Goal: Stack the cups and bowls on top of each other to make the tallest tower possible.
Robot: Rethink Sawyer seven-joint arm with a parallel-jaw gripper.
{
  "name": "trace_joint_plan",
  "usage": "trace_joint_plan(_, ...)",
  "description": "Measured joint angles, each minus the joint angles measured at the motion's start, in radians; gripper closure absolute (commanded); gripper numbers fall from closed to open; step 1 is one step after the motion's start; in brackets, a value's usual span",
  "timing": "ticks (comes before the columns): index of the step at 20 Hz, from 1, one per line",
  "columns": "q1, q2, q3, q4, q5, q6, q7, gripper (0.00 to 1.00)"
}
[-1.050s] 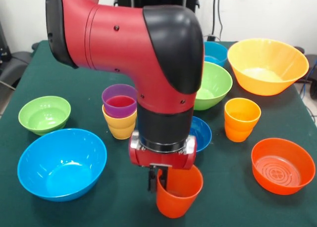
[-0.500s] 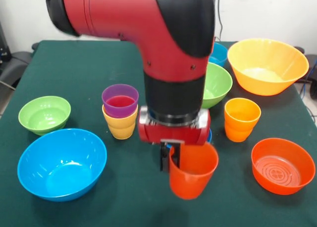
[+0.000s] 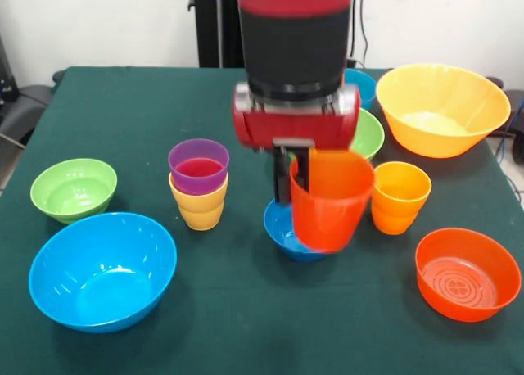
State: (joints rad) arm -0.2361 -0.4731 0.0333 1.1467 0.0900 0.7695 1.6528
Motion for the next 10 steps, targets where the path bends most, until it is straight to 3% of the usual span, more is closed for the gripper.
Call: trace_joint_plan(10, -0.043, -0.217, 0.0, 0.234, 0.0, 0.02, 0.0, 1.0)
